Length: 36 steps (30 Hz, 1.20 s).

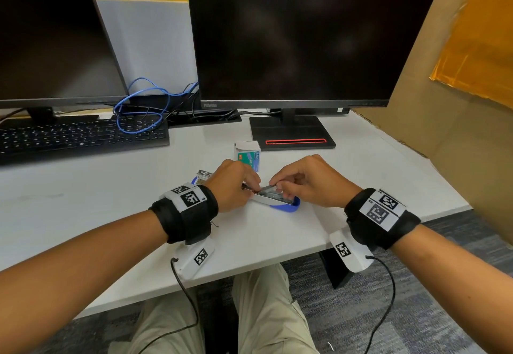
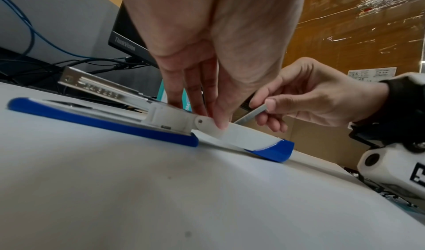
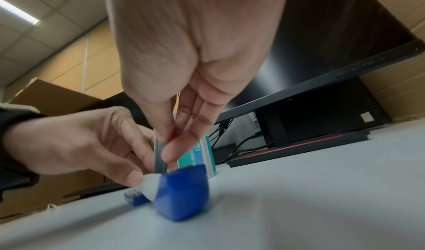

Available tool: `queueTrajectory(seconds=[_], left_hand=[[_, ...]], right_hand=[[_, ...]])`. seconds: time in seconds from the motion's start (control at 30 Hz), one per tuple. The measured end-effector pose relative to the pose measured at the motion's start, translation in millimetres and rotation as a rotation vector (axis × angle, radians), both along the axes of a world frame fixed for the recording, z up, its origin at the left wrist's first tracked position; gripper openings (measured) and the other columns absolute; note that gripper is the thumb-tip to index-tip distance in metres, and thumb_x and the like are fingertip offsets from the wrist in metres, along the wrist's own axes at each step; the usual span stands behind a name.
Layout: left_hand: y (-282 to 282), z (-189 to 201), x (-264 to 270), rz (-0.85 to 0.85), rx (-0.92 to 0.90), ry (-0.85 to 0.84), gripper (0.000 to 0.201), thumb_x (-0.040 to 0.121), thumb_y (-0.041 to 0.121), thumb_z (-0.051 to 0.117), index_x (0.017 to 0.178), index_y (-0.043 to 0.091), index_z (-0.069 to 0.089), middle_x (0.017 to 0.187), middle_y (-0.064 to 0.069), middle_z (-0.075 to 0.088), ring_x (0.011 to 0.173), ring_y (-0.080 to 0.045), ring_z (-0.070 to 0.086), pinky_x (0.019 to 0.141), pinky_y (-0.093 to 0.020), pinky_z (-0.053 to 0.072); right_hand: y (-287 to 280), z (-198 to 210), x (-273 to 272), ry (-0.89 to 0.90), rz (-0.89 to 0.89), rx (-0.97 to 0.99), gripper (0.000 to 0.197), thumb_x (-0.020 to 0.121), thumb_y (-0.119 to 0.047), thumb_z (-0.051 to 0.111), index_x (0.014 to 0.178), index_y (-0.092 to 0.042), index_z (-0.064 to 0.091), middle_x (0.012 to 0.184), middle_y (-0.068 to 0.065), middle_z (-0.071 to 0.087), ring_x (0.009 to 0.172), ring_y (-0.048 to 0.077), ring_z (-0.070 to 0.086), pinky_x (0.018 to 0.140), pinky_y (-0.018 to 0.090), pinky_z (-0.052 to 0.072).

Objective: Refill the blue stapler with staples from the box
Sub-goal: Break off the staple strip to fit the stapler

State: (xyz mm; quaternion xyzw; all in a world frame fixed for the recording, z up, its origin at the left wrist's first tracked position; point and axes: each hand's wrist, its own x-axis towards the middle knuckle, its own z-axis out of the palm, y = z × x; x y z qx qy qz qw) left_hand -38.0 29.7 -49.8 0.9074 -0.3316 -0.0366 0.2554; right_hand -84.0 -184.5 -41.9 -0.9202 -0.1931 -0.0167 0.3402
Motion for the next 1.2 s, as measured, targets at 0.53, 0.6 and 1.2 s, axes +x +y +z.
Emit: queueTrajectory(seconds=[0.53, 0.6, 1.2], left_hand=[[-3, 9, 2, 0.016, 0.124, 0.012, 0.025, 0.085, 0.011, 0.065, 0.105, 0.022, 0.076, 0.107, 0.001, 0.075, 0.110, -0.022, 0.057, 0.101, -0.039, 0.048], [-3, 10, 2, 0.006, 0.140, 0.011, 0.027, 0.084, 0.011, 0.064, 0.105, 0.024, 0.076, 0.106, 0.002, 0.075, 0.110, -0.021, 0.057, 0.099, -0.039, 0.049], [-1, 7, 3, -0.032, 0.112, 0.022, 0.037, 0.088, 0.008, 0.062, 0.116, 0.030, 0.070, 0.115, -0.002, 0.073, 0.112, -0.024, 0.057, 0.098, -0.039, 0.050]], right_hand=[[8, 9, 11, -0.007, -0.071, -0.314, 0.015, 0.088, -0.022, 0.072, 0.097, -0.014, 0.079, 0.089, -0.003, 0.076, 0.073, 0.007, 0.066, 0.064, 0.011, 0.049], [9, 12, 12, -0.003, -0.065, -0.352, 0.013, 0.086, -0.022, 0.072, 0.094, -0.014, 0.079, 0.088, -0.002, 0.076, 0.073, 0.008, 0.065, 0.066, 0.016, 0.050], [5, 17, 10, 0.023, -0.043, -0.279, 0.009, 0.082, -0.015, 0.078, 0.090, -0.014, 0.082, 0.079, -0.001, 0.079, 0.067, 0.008, 0.073, 0.074, 0.029, 0.063]])
